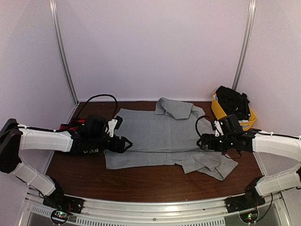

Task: Fold and stack the long sleeve shirts
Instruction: Move the flattened shirt to the center of the board.

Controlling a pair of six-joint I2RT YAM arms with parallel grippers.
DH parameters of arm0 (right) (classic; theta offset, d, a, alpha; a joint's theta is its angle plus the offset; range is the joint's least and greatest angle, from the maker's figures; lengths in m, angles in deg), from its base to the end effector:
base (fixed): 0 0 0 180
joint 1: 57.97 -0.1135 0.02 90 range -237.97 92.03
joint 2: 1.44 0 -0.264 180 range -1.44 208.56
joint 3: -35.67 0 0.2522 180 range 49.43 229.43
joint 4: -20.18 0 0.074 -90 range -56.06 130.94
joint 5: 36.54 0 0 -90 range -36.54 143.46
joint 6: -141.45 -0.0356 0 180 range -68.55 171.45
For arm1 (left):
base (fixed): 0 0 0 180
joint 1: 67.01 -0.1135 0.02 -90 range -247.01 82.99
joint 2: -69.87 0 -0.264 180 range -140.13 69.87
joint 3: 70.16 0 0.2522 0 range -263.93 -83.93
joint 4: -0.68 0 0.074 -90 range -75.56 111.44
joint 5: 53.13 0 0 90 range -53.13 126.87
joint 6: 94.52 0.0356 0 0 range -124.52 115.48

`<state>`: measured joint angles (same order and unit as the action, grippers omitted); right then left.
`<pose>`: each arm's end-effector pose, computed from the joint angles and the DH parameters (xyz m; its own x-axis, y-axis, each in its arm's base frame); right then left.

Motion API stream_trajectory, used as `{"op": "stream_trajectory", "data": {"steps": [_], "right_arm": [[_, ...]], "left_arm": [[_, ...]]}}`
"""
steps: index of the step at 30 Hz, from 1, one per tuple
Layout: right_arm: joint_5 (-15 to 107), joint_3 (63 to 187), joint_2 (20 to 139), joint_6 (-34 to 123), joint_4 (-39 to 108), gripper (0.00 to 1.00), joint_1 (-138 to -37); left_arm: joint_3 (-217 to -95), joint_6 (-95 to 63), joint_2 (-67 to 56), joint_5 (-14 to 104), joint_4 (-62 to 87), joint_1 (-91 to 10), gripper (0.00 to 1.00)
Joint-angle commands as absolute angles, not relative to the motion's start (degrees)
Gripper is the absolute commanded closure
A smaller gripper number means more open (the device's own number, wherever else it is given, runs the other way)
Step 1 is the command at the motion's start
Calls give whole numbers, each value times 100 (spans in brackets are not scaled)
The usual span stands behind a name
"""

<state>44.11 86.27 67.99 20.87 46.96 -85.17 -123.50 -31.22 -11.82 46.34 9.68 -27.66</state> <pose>0.2128 0.1159 0.2013 -0.8281 0.1388 -0.5432 -0.1520 0.8770 0.4558 0.2210 -0.1887 0.1888 -0.7456 0.0382 -0.6653 0.4383 0.7802 -0.4464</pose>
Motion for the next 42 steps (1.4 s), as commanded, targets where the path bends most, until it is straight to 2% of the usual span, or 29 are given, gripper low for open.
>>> {"op": "stream_trajectory", "data": {"steps": [1, 7, 19, 31, 37, 42], "right_arm": [[5195, 8249, 6122, 1319, 5695, 4, -9053], [5487, 7803, 5681, 744, 5912, 4, -9527], [5111, 6965, 5568, 96, 5528, 4, -9979], [5318, 6826, 4352, -945, 6847, 4, -10968], [5319, 6789, 3648, -1272, 7326, 4, -11137], [5475, 7024, 3561, -1294, 7519, 6, -11261]], "left_arm": [[-12133, -2951, -1053, 4920, 752, -2509, 18], [-11919, -3131, -1221, 4847, 803, -2382, 18], [-11801, -3208, -1826, 4795, 1109, -2269, 19], [-11065, -3623, -1470, 4875, 1759, -2056, 20], [-10788, -3818, -1086, 4728, 1956, -2052, 20], [-10850, -3889, -792, 4553, 1911, -2052, 20]]}}
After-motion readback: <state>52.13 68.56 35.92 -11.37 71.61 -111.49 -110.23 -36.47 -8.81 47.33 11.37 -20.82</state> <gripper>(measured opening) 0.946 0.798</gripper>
